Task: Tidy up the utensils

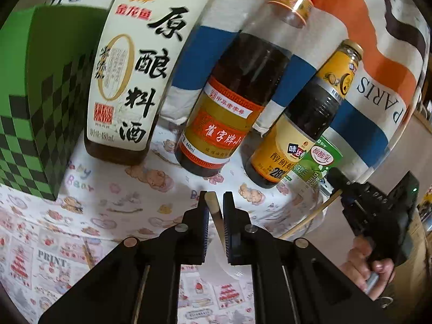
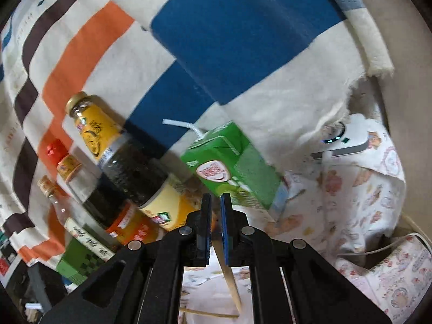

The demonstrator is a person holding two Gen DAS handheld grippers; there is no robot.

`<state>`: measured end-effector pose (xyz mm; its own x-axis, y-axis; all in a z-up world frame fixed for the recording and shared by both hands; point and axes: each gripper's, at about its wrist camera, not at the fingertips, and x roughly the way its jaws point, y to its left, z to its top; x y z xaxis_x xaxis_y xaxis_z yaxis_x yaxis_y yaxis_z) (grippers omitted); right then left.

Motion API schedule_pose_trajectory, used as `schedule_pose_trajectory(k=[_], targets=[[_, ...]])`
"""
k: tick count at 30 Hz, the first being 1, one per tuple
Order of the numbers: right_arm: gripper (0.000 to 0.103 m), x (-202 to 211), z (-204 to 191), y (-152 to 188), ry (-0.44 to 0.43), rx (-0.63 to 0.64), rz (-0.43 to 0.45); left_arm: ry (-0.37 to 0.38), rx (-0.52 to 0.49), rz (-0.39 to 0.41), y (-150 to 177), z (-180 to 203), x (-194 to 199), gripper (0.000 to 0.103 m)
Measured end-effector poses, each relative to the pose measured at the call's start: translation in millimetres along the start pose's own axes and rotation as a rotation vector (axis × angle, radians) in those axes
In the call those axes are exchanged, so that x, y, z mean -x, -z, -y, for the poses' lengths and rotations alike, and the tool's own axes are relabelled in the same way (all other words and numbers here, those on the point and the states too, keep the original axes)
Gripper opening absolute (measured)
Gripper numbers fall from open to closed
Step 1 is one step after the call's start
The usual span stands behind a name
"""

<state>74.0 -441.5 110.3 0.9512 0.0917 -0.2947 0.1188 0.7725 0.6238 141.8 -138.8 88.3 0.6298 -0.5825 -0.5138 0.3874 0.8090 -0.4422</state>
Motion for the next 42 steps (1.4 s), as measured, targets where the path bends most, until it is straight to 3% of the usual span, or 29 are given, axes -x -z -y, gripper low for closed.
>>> schedule_pose_trajectory(k=[1, 2, 3, 4, 7, 9, 12, 16, 19, 22, 25, 32, 36, 40, 42], targets=[[0.011, 0, -1, 0, 0.002, 0.01, -0.003, 0.001, -0.007, 0.006, 0, 2, 0, 0.023], [0.026, 1, -4, 0, 0.014, 0.03, 0.002, -0.012, -0.019, 0.022, -1, 4, 2, 0.03], [0.048, 2, -6, 0, 0.025, 0.045, 0.011, -0.037, -0.043, 0.045, 0, 8, 6, 0.032], [0.058, 5, -10, 0, 0.032, 0.069, 0.028, -0.063, -0.074, 0.068, -1, 12, 9, 0.037], [0.062, 17, -24, -1, 0.032, 0.153, 0.068, -0.107, -0.151, 0.12, 3, 20, 23, 0.055], [0.064, 30, -36, 1, 0.016, 0.192, 0.104, -0.084, -0.129, 0.119, 2, 12, 33, 0.057], [0.071, 47, -58, 4, -0.066, 0.26, 0.14, -0.172, -0.173, 0.207, 0, 8, 61, 0.063], [0.074, 60, -87, 12, -0.141, 0.328, 0.136, -0.28, -0.231, 0.298, 7, 0, 100, 0.081], [0.074, 72, -109, 21, -0.119, 0.413, 0.145, -0.362, -0.26, 0.345, 20, -6, 126, 0.089], [0.074, 81, -124, 36, -0.108, 0.432, 0.138, -0.395, -0.292, 0.361, 33, -11, 144, 0.1], [0.074, 79, -134, 54, -0.132, 0.457, 0.063, -0.41, -0.302, 0.357, 47, -16, 154, 0.101], [0.07, 84, -137, 122, -0.041, 0.508, -0.064, -0.398, -0.243, 0.303, 85, -41, 162, 0.101], [0.067, 84, -127, 154, 0.005, 0.503, -0.048, -0.401, -0.267, 0.248, 98, -47, 159, 0.101], [0.059, 71, -116, 178, 0.027, 0.538, -0.075, -0.475, -0.305, 0.236, 111, -52, 159, 0.102], [0.059, 72, -102, 192, 0.048, 0.535, -0.013, -0.466, -0.362, 0.185, 121, -59, 149, 0.102]])
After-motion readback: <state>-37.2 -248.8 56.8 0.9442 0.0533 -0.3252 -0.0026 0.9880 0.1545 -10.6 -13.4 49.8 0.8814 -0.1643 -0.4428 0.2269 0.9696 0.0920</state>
